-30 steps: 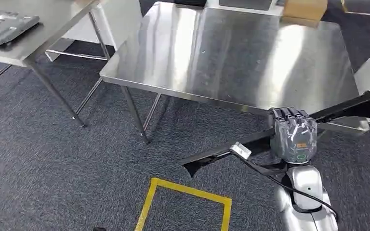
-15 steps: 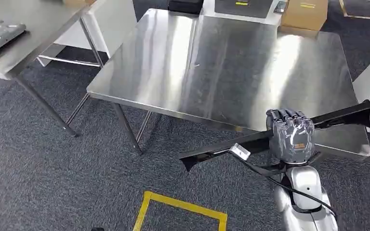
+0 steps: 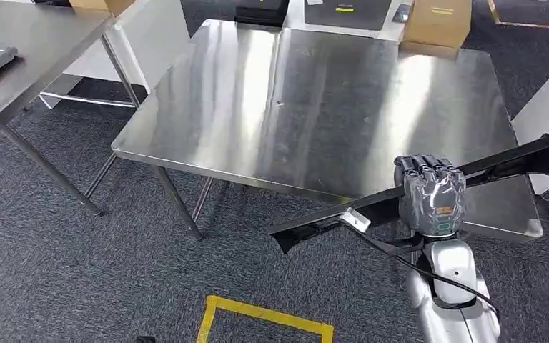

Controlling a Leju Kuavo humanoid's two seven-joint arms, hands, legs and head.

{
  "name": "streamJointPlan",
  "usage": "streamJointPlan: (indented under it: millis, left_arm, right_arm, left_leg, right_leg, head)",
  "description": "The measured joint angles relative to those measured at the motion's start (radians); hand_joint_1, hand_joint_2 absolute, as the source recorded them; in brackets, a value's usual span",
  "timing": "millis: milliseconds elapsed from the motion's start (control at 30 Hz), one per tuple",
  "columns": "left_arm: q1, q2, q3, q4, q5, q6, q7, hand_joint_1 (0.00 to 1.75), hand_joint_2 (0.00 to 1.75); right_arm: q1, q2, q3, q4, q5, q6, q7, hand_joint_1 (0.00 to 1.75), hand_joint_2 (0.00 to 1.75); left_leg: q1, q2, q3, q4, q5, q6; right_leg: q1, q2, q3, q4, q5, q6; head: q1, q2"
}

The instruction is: Take the parts from the cabinet and place them on the table.

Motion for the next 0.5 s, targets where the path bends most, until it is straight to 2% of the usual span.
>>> streamJointPlan:
  millis: [67, 100, 133, 167, 200, 233, 267, 300, 333, 367, 400, 433, 467, 500]
  left_arm:
    - [0.003, 0.0, 0.0, 0.0, 0.0, 0.0, 0.003, 0.0, 1.75]
    - [0.003, -0.001, 0.0, 0.0, 0.0, 0.0, 0.003, 0.0, 1.75]
    - [0.003, -0.003, 0.001, 0.0, 0.001, 0.0, 0.003, 0.0, 1.75]
    - [0.002, -0.002, 0.001, 0.0, 0.003, 0.0, 0.003, 0.0, 1.75]
    - [0.0, -0.002, 0.002, 0.0, 0.005, -0.002, 0.003, 0.0, 1.75]
    - [0.0, -0.002, 0.002, 0.0, 0.007, -0.006, 0.003, 0.0, 1.75]
    - [0.001, -0.004, 0.003, 0.0, 0.009, -0.01, 0.003, 0.0, 1.75]
    - [0.003, -0.005, 0.003, 0.0, 0.01, -0.012, 0.004, 0.0, 1.75]
    - [0.005, -0.007, 0.003, 0.0, 0.01, -0.012, 0.004, 0.0, 1.75]
    - [0.005, -0.008, 0.003, 0.0, 0.01, -0.012, 0.004, 0.0, 1.75]
    - [0.004, -0.009, 0.003, 0.0, 0.01, -0.012, 0.003, 0.0, 1.75]
    - [0.005, -0.01, 0.003, 0.0, 0.01, -0.012, 0.002, 0.0, 1.75]
    - [0.005, -0.01, 0.003, 0.0, 0.01, -0.012, 0.0, 0.0, 1.75]
    - [0.005, -0.01, 0.003, 0.0, 0.01, -0.013, -0.001, 0.0, 1.75]
  right_arm:
    - [-0.002, 0.0, 0.001, 0.0, 0.0, 0.0, 0.0, 1.62, 1.75]
    - [-0.003, 0.0, 0.001, 0.0, 0.0, 0.0, 0.0, 1.62, 1.75]
    - [-0.006, -0.001, 0.001, 0.0, 0.0, 0.0, 0.0, 1.62, 1.75]
    - [-0.009, 0.0, 0.002, 0.001, 0.0, 0.0, 0.0, 1.62, 1.75]
    - [-0.011, 0.0, 0.003, 0.002, 0.0, 0.001, 0.001, 1.62, 1.75]
    - [-0.01, 0.0, 0.003, 0.003, 0.0, 0.002, 0.001, 1.62, 1.75]
    - [-0.009, 0.0, 0.003, 0.005, 0.0, 0.002, 0.002, 1.62, 1.75]
    - [-0.006, 0.0, 0.003, 0.005, 0.0, 0.002, 0.002, 1.62, 1.75]
    - [-0.004, 0.0, 0.003, 0.005, 0.0, 0.002, 0.002, 1.62, 1.75]
    - [-0.002, -0.001, 0.003, 0.004, 0.0, 0.002, 0.002, 1.62, 1.75]
    - [-0.001, -0.001, 0.003, 0.004, 0.0, 0.001, 0.002, 1.62, 1.75]
    - [-0.001, -0.001, 0.004, 0.004, 0.0, 0.0, 0.002, 1.62, 1.75]
    - [-0.001, 0.0, 0.005, 0.004, 0.0, 0.0, 0.002, 1.62, 1.75]
    - [-0.001, 0.0, 0.005, 0.004, 0.0, 0.001, 0.002, 1.62, 1.75]
  left_leg:
    - [-0.007, -0.004, 0.006, -0.001, 0.003, 0.006]
    - [0.005, -0.004, 0.023, -0.022, 0.013, 0.017]
    - [-0.001, -0.005, 0.032, -0.028, 0.013, 0.02]
    - [-0.002, -0.005, 0.034, -0.027, 0.012, 0.029]
    - [-0.005, -0.006, 0.035, -0.027, 0.01, 0.032]
    - [-0.008, -0.008, 0.035, -0.026, 0.007, 0.036]
    - [-0.012, -0.01, 0.036, -0.026, 0.006, 0.039]
    - [-0.015, -0.014, 0.038, -0.025, 0.004, 0.04]
    - [-0.018, -0.017, 0.041, -0.025, 0.002, 0.042]
    - [-0.02, -0.021, 0.044, -0.024, 0.0, 0.041]
    - [-0.021, -0.024, 0.047, -0.022, -0.003, 0.039]
    - [-0.022, -0.026, 0.046, -0.017, -0.007, 0.037]
    - [-0.03, -0.029, 0.045, -0.01, -0.014, 0.03]
    - [-0.029, -0.028, 0.044, -0.01, -0.015, 0.029]
  right_leg:
    - [0.002, -0.001, 0.008, -0.011, -0.002, 0.015]
    - [0.007, -0.003, 0.004, -0.004, -0.01, 0.019]
    - [0.007, -0.002, -0.004, 0.026, -0.026, 0.013]
    - [0.008, 0.0, -0.035, 0.092, -0.058, 0.002]
    - [0.009, 0.001, -0.086, 0.183, -0.092, -0.006]
    - [0.009, 0.002, -0.133, 0.262, -0.117, -0.008]
    - [0.01, 0.002, -0.168, 0.313, -0.125, -0.005]
    - [0.012, 0.002, -0.177, 0.314, -0.112, 0.002]
    - [0.015, 0.002, -0.161, 0.263, -0.08, 0.01]
    - [0.018, 0.002, -0.123, 0.173, -0.035, 0.018]
    - [0.02, 0.002, -0.078, 0.076, 0.006, 0.021]
    - [0.023, 0.002, -0.05, 0.003, 0.032, 0.012]
    - [0.029, 0.003, -0.041, -0.002, 0.039, -0.001]
    - [0.027, 0.004, -0.042, -0.001, 0.04, -0.008]
  head:
    - [0.0, 0.0]
    - [0.001, 0.0]
    - [0.002, 0.0]
    - [0.002, 0.0]
    - [0.004, 0.0]
    - [0.004, 0.0]
    - [0.005, 0.0]
    - [0.003, 0.0]
    - [0.003, 0.0]
    - [0.003, 0.0]
    - [0.004, 0.0]
    - [0.005, 0.0]
    - [0.003, 0.0]
    - [0.003, 0.0]
